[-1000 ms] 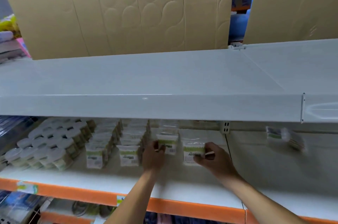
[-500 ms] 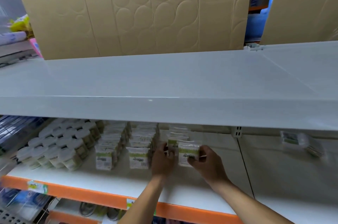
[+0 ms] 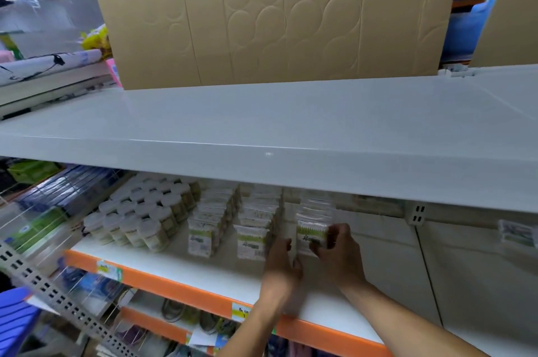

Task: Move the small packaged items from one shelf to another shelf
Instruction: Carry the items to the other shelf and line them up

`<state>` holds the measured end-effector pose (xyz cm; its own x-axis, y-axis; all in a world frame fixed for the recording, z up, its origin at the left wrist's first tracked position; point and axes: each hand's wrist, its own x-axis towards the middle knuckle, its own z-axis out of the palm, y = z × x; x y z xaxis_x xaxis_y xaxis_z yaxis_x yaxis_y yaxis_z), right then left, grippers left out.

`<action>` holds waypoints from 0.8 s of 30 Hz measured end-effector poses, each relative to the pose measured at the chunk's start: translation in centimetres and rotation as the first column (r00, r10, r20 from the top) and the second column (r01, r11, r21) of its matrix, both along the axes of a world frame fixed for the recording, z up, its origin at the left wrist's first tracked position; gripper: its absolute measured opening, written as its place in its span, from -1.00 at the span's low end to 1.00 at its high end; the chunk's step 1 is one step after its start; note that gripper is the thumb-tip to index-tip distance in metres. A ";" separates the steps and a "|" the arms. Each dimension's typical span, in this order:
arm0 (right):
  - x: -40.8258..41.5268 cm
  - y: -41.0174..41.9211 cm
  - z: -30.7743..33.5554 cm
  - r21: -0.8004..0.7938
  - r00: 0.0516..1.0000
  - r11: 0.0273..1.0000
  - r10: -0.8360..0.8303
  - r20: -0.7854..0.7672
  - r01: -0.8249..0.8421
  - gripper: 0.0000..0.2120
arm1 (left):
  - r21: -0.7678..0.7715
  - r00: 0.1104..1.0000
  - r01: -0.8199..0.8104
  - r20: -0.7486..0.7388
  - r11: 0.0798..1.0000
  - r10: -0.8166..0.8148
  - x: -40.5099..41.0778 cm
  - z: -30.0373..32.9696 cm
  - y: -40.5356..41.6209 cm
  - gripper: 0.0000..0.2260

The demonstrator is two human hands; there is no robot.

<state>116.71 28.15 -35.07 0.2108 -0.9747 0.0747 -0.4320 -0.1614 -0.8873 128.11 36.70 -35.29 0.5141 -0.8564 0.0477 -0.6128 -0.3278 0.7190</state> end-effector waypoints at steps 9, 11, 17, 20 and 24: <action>-1.9 -0.4 0.3 0.010 0.990 0.998 0.058 -0.126 -0.057 -0.61 | 0.072 0.990 0.049 0.132 0.996 -0.058 -0.5 0.4 1.1 -0.60; -3.3 -0.7 0.7 -0.029 0.968 0.994 0.100 -0.231 -0.109 -0.65 | 0.100 0.978 0.072 0.187 0.992 -0.090 -0.9 0.7 1.4 -0.61; -8.6 -0.7 2.5 -0.066 0.732 0.938 0.221 -0.645 -0.341 -0.57 | 0.215 0.935 0.088 0.318 0.973 -0.155 -3.3 2.1 1.7 -0.64; -11.7 -0.7 3.3 -0.043 0.589 0.899 0.249 -0.769 -0.436 -0.56 | 0.259 0.893 0.084 0.408 0.962 -0.188 -5.5 3.1 1.8 -0.63; -15.6 -0.4 4.8 -0.058 0.460 0.881 0.188 -0.868 -0.469 -0.57 | 0.285 0.839 0.093 0.493 0.954 -0.229 -9.6 3.9 1.3 -0.64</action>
